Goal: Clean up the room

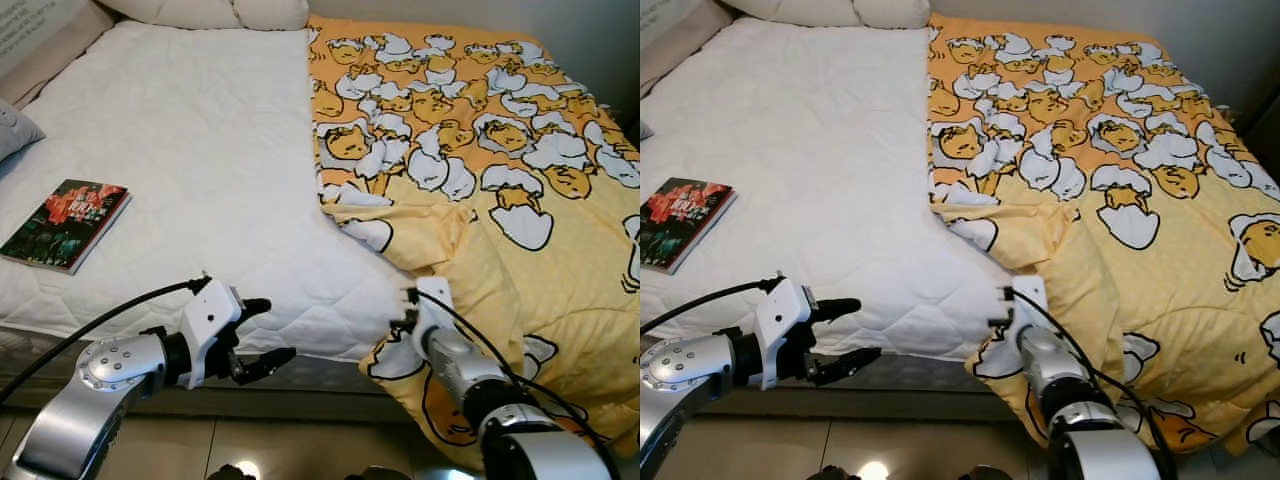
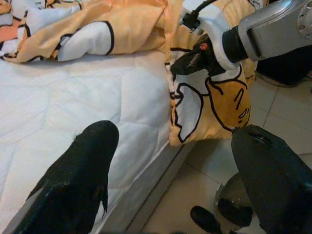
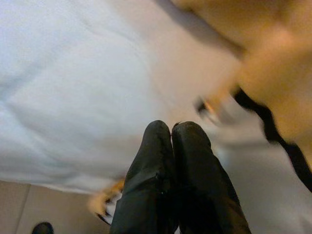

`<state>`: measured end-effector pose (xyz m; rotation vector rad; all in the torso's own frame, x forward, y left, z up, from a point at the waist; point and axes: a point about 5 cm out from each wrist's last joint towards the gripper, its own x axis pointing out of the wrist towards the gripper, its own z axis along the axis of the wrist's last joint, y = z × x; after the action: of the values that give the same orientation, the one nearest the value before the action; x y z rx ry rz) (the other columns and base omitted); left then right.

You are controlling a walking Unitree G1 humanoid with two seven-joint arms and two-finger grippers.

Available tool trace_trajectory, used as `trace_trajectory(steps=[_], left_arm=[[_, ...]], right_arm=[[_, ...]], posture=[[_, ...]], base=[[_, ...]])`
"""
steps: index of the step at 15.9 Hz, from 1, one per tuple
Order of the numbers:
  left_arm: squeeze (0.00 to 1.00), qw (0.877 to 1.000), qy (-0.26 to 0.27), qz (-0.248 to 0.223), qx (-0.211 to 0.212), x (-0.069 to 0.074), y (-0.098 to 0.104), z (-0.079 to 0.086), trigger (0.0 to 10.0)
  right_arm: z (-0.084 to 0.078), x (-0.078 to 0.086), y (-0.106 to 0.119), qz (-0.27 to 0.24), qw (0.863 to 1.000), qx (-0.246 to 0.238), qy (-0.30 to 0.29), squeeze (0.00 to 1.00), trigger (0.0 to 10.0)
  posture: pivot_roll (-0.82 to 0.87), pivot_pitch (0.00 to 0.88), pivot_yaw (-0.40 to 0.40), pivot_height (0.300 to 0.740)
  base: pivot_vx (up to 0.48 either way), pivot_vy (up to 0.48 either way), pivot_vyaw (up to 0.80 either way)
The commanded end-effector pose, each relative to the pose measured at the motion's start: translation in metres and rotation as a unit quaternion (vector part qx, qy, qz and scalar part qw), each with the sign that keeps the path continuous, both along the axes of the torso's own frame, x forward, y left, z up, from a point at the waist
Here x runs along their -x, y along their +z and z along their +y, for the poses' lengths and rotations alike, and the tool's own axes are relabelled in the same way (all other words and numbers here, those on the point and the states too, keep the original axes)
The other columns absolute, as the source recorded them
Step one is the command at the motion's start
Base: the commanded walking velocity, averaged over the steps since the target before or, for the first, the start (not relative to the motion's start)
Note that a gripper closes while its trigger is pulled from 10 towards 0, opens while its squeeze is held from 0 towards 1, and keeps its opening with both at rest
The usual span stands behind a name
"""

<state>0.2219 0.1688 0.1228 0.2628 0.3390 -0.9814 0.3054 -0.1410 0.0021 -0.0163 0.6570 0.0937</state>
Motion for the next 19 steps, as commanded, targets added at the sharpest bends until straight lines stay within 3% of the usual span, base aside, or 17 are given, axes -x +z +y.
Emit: trace_trajectory(steps=[1,2,3,6,10,19], left_arm=[[0.0,1.0,0.0,0.003,0.0,0.0,-0.003,-0.002,10.0],[0.0,1.0,0.0,0.002,0.002,-0.001,-0.003,-0.003,10.0],[0.0,1.0,0.0,0.001,0.002,-0.002,-0.002,-0.003,10.0],[0.0,1.0,0.002,-0.003,0.001,-0.004,-0.002,-0.002,10.0],[0.0,1.0,0.008,-0.002,0.0,-0.002,-0.003,-0.001,10.0],[0.0,1.0,-0.002,0.004,-0.003,-0.001,-0.005,-0.004,10.0]], right_arm=[[0.003,-0.002,0.004,-0.011,1.0,0.003,0.008,0.0,8.3],[0.01,-0.003,0.006,-0.018,0.999,-0.021,0.027,0.0,10.0],[0.013,-0.006,0.009,-0.021,1.0,0.003,0.023,1.0,10.0],[0.022,-0.014,0.017,-0.024,1.0,0.019,-0.004,1.0,10.0],[0.03,-0.018,0.021,-0.015,0.999,0.039,0.017,1.0,10.0],[0.02,-0.013,0.012,0.016,0.998,0.056,-0.023,1.0,10.0]], posture=[[-0.02,0.044,-0.066,0.74],[-0.02,0.043,-0.066,0.74],[-0.02,0.043,-0.066,0.74],[-0.01,0.041,-0.07,0.74],[-0.01,0.043,-0.078,0.74],[-0.02,0.054,-0.059,0.74]], base=[[0.0,0.0,0.0],[0.0,0.0,0.0],[0.0,0.0,0.0],[0.0,0.0,0.0],[0.0,0.0,0.0],[0.0,0.0,0.0]])
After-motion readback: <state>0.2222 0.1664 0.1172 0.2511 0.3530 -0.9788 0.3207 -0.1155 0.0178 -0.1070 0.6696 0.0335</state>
